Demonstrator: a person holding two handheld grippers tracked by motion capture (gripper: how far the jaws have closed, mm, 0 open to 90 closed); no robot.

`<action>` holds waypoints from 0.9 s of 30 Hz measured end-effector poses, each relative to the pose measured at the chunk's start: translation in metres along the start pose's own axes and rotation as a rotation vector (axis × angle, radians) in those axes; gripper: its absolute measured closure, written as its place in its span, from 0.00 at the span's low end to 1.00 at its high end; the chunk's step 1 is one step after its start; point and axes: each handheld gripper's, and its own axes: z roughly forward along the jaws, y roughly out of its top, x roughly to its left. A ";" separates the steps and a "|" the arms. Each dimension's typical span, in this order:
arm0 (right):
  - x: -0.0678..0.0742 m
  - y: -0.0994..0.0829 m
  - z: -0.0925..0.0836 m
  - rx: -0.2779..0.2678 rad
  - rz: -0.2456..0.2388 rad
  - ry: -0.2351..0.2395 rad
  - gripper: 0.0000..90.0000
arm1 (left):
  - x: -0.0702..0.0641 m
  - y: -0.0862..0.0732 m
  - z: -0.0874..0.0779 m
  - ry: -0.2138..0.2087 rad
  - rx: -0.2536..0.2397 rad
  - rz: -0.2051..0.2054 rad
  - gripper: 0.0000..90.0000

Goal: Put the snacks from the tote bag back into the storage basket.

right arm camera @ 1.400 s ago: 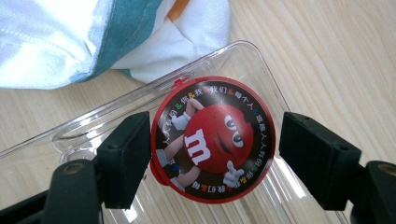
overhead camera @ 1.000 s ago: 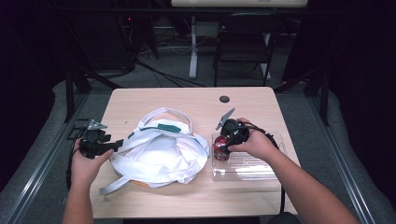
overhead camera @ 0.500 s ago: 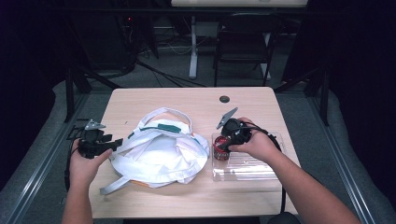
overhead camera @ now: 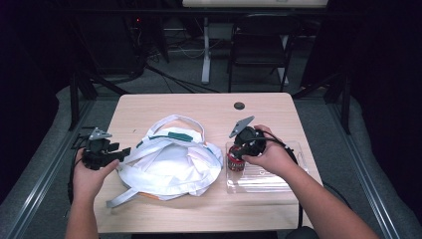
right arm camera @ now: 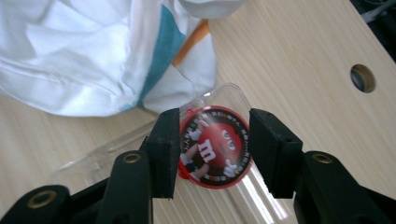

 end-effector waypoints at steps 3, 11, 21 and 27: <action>0.001 -0.001 -0.001 -0.024 0.044 0.015 0.64 | -0.001 0.000 -0.001 -0.025 -0.009 -0.018 0.57; 0.008 -0.004 0.000 -0.061 0.099 0.018 0.68 | -0.003 0.001 -0.001 -0.026 0.016 -0.021 0.62; 0.017 -0.001 -0.006 -0.125 0.145 -0.001 0.70 | -0.005 0.005 -0.005 -0.015 0.002 -0.007 0.64; 0.022 0.003 -0.005 -0.135 0.170 0.013 0.74 | -0.006 0.006 -0.003 -0.018 0.010 0.000 0.65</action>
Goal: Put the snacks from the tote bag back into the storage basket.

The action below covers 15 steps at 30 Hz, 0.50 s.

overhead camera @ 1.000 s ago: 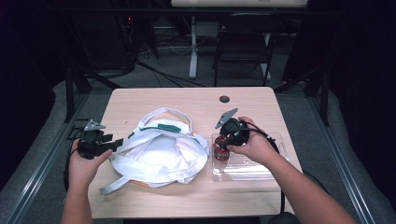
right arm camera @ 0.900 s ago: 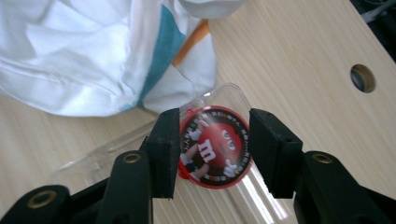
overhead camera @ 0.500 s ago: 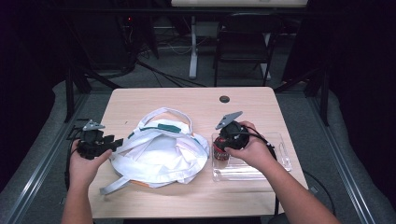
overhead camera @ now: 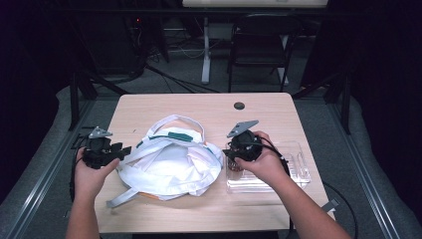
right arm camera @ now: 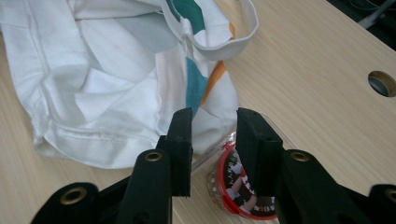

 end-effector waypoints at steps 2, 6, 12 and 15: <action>0.003 0.000 0.001 -0.016 0.014 0.012 0.75 | 0.000 0.000 0.000 -0.002 -0.001 0.000 0.65; 0.009 -0.001 0.002 -0.036 0.025 0.035 0.74 | 0.000 0.000 0.001 -0.008 -0.002 -0.002 0.65; 0.024 -0.009 0.000 -0.070 0.015 0.024 0.74 | -0.002 0.001 0.001 -0.014 0.004 -0.003 0.65; 0.031 -0.014 -0.001 -0.095 0.018 0.041 0.74 | -0.004 0.002 0.003 -0.006 -0.007 -0.004 0.65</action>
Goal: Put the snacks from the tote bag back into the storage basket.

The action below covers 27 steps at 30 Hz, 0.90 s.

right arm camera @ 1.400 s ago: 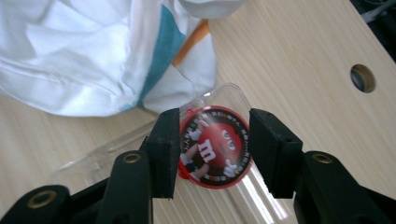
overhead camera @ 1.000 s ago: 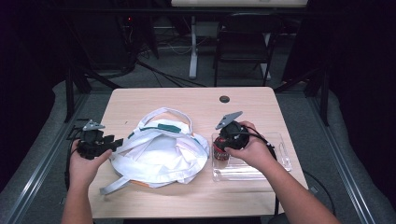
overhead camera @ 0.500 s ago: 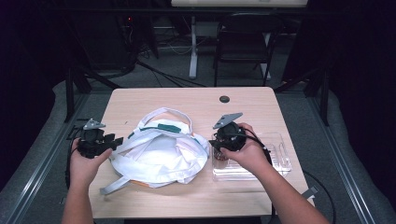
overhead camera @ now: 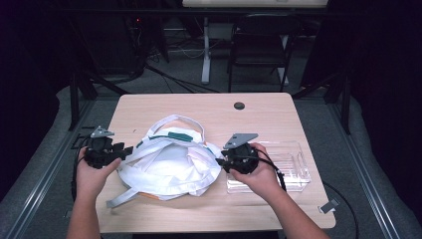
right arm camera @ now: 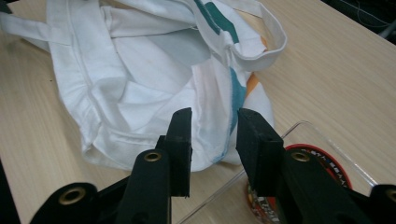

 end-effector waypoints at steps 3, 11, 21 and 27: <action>0.008 -0.005 -0.002 -0.012 -0.016 -0.002 0.73 | 0.000 0.001 0.000 -0.006 0.010 0.006 0.65; 0.023 -0.020 -0.012 -0.051 -0.011 0.043 0.75 | -0.001 0.002 0.000 -0.007 0.009 0.002 0.64; 0.041 -0.045 -0.013 -0.022 -0.004 0.095 0.77 | -0.001 0.002 0.001 -0.014 0.009 -0.004 0.64; 0.042 -0.063 -0.011 -0.034 0.038 0.106 0.80 | 0.000 0.002 0.002 -0.011 0.014 -0.006 0.64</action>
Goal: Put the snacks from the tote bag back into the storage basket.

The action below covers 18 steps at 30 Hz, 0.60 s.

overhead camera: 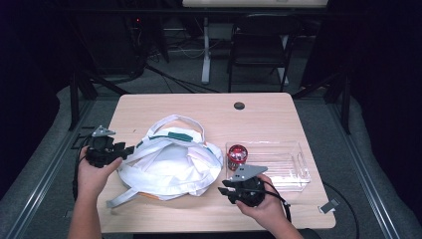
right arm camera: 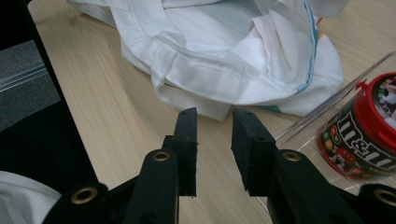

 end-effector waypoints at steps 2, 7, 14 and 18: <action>0.000 -0.005 0.000 0.005 0.002 -0.010 0.80 | 0.000 0.000 0.000 0.004 -0.006 -0.003 0.64; 0.001 -0.022 0.003 0.025 0.016 -0.013 0.80 | 0.000 0.000 0.000 0.005 -0.008 -0.005 0.63; 0.000 -0.041 0.014 0.009 0.036 -0.033 0.79 | 0.001 0.000 0.001 0.006 -0.003 -0.006 0.63; -0.002 -0.047 0.016 0.045 0.043 -0.001 0.79 | 0.001 0.000 0.001 0.007 -0.007 -0.006 0.63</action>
